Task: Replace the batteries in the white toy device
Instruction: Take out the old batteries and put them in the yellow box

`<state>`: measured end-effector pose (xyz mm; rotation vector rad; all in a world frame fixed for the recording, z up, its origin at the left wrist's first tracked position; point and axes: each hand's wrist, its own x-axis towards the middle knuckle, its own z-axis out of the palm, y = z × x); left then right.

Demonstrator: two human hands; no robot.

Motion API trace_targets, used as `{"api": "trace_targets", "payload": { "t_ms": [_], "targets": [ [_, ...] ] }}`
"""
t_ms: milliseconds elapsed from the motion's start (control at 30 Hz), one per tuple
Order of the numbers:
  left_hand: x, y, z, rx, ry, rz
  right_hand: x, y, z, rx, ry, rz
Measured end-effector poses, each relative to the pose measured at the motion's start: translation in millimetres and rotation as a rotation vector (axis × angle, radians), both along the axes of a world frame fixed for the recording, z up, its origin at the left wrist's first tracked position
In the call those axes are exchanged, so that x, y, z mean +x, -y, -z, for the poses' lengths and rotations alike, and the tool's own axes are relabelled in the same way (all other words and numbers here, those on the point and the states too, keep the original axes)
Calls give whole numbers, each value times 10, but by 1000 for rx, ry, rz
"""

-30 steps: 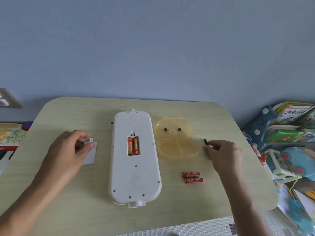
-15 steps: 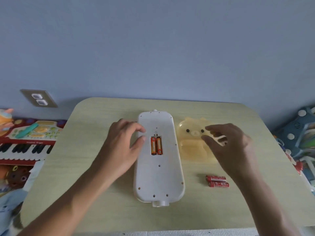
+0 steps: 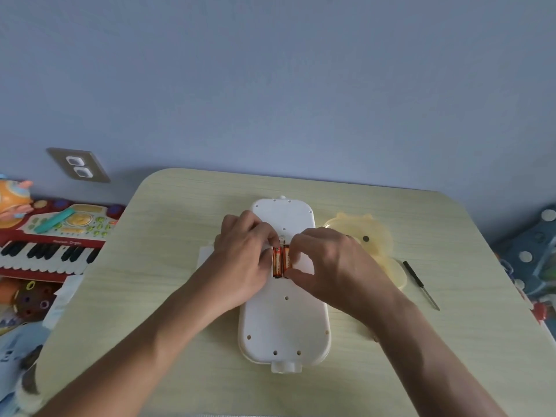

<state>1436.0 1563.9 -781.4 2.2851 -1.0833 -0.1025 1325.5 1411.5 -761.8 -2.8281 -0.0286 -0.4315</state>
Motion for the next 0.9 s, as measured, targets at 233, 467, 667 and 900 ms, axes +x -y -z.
{"api": "trace_targets", "payload": {
  "t_ms": [233,467,667,900],
  "targets": [
    [19,-6,42,3,-48,41,23,1,26,-121,73,-60],
    [52,-42,53,-98,-235,99,-43,18,65,-130,108,-90],
    [87,-49,103,-225,-323,175,-113,46,54,-131,22,-139],
    [83,-21,112,-256,-310,94,-49,144,46,57,-92,-70]
  ]
}}
